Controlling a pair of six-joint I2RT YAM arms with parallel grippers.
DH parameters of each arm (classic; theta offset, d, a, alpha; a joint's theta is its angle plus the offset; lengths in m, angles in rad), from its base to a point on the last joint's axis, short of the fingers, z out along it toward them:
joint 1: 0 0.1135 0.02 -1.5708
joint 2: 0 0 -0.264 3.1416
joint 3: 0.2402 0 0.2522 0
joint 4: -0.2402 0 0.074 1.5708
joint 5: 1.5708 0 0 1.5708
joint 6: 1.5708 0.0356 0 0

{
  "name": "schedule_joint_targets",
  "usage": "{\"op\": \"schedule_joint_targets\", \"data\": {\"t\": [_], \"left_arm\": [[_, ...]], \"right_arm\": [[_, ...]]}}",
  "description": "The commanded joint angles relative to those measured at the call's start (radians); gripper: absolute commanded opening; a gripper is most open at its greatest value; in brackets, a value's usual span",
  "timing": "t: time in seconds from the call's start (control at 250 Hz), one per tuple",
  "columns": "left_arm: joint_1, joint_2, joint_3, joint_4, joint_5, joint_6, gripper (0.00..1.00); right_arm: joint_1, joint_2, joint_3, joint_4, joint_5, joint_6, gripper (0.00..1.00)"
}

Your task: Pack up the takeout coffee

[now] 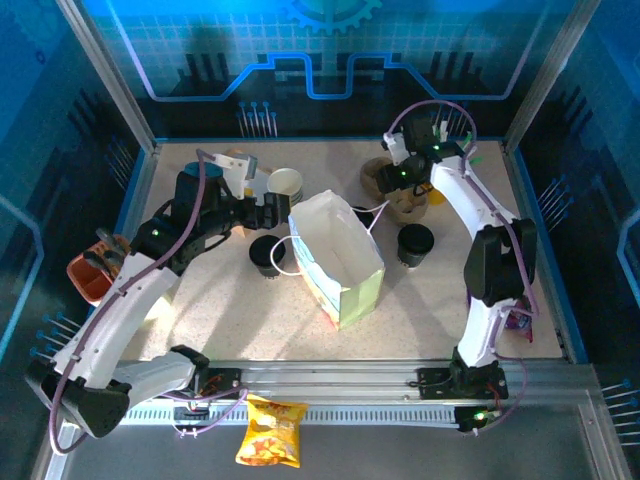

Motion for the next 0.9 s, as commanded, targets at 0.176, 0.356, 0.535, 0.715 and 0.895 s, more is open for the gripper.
{"op": "schedule_joint_targets", "data": {"t": [0.176,0.356,0.535,0.715,0.895], "left_arm": [[0.010,-0.023,-0.006,-0.005,0.039,0.013,0.96],[0.010,-0.022,0.002,-0.010,0.049,0.001,0.96],[0.010,-0.022,0.001,-0.006,0.055,-0.010,0.95],[0.010,-0.020,-0.002,0.001,0.051,-0.015,0.95],[0.010,-0.024,-0.008,-0.001,0.050,-0.011,0.95]], "right_arm": [[0.014,0.141,0.145,-0.153,0.098,-0.063,0.56],[0.010,0.203,0.210,-0.188,0.110,-0.080,0.52],[-0.004,0.257,0.267,-0.221,0.074,-0.082,0.48],[-0.010,0.308,0.339,-0.261,0.058,-0.089,0.47],[-0.018,0.349,0.405,-0.301,0.048,-0.096,0.46]]}}
